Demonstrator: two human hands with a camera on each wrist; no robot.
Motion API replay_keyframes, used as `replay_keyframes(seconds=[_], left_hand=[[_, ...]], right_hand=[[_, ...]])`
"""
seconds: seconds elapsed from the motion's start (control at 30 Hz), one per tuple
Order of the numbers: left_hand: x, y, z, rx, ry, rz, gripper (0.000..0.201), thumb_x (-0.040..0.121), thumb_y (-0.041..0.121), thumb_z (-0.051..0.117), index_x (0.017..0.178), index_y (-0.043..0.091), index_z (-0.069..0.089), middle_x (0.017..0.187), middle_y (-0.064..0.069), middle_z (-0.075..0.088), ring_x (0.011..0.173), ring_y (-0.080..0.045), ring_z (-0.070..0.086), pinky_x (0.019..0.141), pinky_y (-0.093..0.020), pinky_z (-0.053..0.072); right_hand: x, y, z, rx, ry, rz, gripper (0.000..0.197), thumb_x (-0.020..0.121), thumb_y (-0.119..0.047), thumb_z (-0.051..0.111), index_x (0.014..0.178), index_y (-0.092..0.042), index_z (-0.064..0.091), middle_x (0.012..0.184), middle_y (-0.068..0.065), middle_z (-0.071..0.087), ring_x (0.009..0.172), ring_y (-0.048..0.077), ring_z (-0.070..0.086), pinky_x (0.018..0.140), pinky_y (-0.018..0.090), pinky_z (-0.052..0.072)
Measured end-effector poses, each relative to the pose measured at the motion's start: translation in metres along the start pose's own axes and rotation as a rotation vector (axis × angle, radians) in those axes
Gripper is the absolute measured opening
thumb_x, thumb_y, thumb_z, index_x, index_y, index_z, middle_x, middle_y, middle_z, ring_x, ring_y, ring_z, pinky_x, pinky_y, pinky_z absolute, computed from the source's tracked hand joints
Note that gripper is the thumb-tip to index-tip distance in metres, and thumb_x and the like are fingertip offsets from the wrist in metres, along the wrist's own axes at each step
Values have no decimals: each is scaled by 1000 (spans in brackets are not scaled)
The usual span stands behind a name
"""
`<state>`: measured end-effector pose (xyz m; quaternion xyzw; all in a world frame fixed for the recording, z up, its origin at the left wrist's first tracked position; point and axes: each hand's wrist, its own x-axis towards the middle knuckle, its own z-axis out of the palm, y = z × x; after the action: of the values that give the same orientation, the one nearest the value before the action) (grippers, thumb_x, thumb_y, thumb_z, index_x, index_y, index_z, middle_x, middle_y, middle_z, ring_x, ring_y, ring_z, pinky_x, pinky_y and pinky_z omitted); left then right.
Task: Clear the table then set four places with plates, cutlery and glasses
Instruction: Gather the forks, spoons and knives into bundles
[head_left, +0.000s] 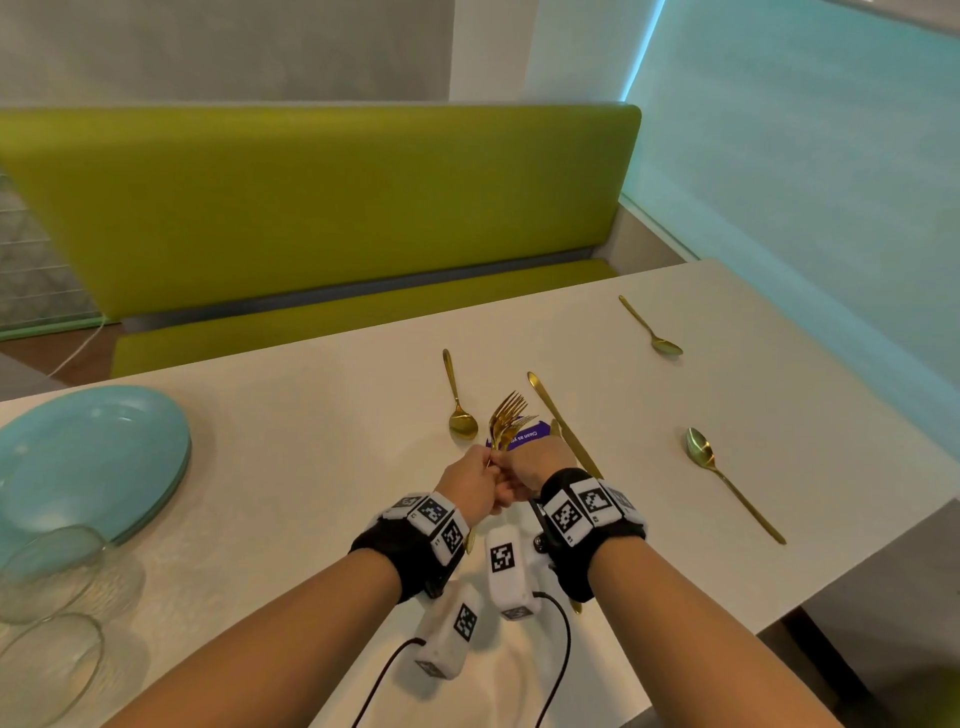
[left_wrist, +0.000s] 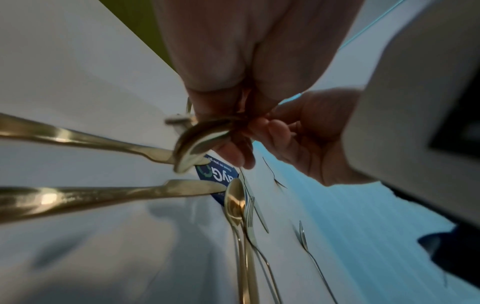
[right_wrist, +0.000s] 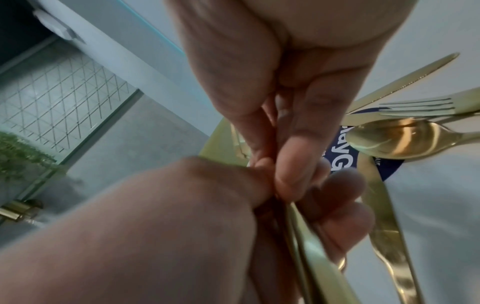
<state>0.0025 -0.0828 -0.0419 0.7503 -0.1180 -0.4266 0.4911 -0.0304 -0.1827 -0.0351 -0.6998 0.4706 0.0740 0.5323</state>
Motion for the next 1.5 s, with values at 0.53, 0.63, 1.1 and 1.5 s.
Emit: replay_keyframes(seconds=[0.53,0.63,1.1,1.5], left_hand=[[6,-6,15,298,-38,120,28,95,10,41,120,8,54,93,-4,57,74,-14,52,58,-16,40],[10,-7,14,275,-37,122,28,94,8,40,116,11,58,87,-3,57,72,-15,51,63,-21,41],[22,0,4,181,24,-1,35,99,25,39,122,3,54,115,-21,60,111,-37,57,88,-39,49],[34,8,9,-101,56,-54,28,99,20,40,117,4,54,78,-2,54,65,-11,53,61,-20,47]], right_hand=[[5,6,-16,-295,42,119,27,89,-26,55,88,-2,67,69,8,69,53,18,63,55,25,56],[6,6,-20,-283,-14,158,30,89,-36,59,77,-9,62,62,2,63,46,12,55,47,21,45],[10,71,-67,-733,160,308,36,86,-31,65,68,-9,43,64,1,47,52,11,44,43,20,29],[11,52,-85,-610,123,136,27,89,-36,59,90,-10,60,79,2,59,80,15,59,75,22,48]])
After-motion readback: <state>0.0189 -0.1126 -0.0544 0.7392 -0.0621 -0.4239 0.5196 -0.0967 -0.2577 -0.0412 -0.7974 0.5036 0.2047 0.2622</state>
